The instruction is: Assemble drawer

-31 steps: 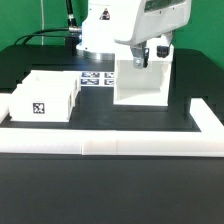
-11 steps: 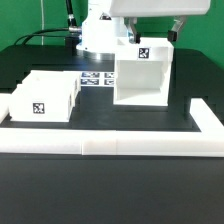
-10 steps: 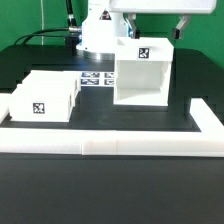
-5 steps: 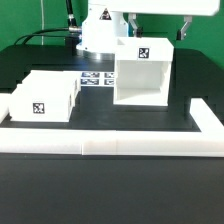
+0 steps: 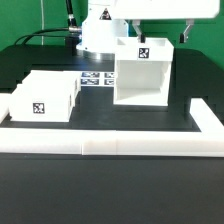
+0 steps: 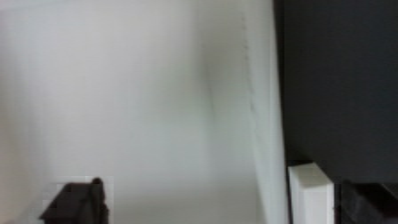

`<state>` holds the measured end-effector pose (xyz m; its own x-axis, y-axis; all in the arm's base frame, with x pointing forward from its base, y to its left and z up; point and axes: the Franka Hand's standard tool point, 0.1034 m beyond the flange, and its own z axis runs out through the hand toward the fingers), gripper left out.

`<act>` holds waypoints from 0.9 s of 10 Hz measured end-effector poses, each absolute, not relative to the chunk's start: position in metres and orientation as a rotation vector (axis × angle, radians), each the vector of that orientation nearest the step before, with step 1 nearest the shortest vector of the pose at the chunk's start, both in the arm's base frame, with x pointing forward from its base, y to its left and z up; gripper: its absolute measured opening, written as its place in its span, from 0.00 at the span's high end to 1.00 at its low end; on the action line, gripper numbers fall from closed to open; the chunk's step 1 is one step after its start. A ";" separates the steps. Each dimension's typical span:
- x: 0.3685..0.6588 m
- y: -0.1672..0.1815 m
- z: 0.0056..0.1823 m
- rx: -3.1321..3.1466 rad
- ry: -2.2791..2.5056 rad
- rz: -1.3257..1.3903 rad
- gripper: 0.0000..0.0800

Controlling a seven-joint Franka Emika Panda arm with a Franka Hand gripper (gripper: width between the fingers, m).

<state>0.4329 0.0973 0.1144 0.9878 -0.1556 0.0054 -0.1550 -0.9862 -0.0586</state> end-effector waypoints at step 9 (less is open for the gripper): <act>0.395 0.120 0.097 -3.066 0.127 -0.034 0.19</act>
Offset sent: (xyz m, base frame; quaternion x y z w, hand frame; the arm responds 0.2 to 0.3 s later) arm 0.0000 0.0000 0.0000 0.0000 0.0000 0.0000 1.0000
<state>0.3947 0.1204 0.0969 0.9963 -0.0833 0.0191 -0.0817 -0.9939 -0.0738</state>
